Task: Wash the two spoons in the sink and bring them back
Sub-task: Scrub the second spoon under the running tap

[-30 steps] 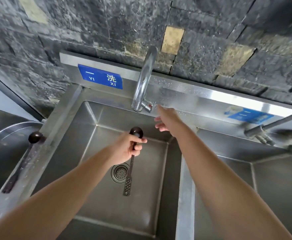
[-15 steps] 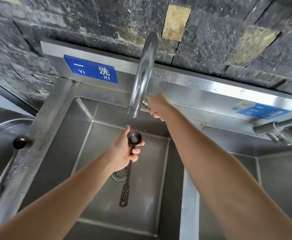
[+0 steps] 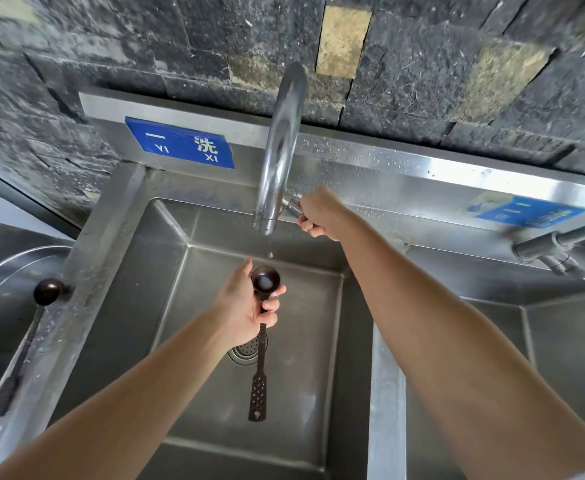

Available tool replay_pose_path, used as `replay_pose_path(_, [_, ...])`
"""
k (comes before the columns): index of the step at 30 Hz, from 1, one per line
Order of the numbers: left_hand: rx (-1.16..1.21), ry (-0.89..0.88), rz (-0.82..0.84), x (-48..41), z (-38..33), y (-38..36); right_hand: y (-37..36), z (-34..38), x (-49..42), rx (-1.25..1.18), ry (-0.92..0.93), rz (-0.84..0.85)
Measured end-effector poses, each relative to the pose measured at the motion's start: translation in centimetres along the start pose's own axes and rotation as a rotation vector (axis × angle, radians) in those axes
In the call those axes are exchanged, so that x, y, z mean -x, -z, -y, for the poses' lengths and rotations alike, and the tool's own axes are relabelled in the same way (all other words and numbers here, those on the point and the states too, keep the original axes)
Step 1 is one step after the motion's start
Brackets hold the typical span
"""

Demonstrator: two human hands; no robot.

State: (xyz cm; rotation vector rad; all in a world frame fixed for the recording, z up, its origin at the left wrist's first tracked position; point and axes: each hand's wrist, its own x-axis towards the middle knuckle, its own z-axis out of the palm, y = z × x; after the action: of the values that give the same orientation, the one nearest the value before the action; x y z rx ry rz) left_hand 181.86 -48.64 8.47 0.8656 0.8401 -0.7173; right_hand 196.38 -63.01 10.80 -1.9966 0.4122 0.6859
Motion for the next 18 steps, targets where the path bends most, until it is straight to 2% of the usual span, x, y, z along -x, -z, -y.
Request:
replay_pose_path(6, [0.020, -0.005, 0.015, 0.8, 0.0, 0.4, 0.0, 0.3, 1.0, 0.039, -0.046, 0.106])
replay_pose_path(9, [0.039, -0.004, -0.005, 1.2, -0.1, 0.1, -0.4, -0.1, 0.4, -0.031, -0.037, 0.040])
replay_pose_path(12, [0.061, -0.021, -0.034, 1.6, -0.1, 0.0, -1.4, 0.2, 1.1, 0.215, -0.061, 0.053])
replay_pose_path(13, [0.069, -0.026, -0.041, 1.8, -0.1, 0.0, -1.6, 0.0, 0.9, 0.472, 0.052, 0.007])
replay_pose_path(14, [0.078, -0.030, -0.051, 2.1, -0.1, 0.1, -1.7, 0.0, 0.9, 0.608, 0.136, -0.049])
replay_pose_path(15, [0.089, -0.031, -0.065, 2.3, 0.0, 0.2, -1.9, 0.0, 0.4, 0.518, 0.138, -0.047])
replay_pose_path(17, [0.119, -0.030, -0.074, 2.6, 0.1, 0.6, -1.8, 0.9, 0.2, 0.206, 0.019, -0.124])
replay_pose_path(18, [0.127, -0.032, -0.076, 2.8, 0.1, 0.8, -1.8, 1.0, 0.3, 0.192, 0.030, -0.148])
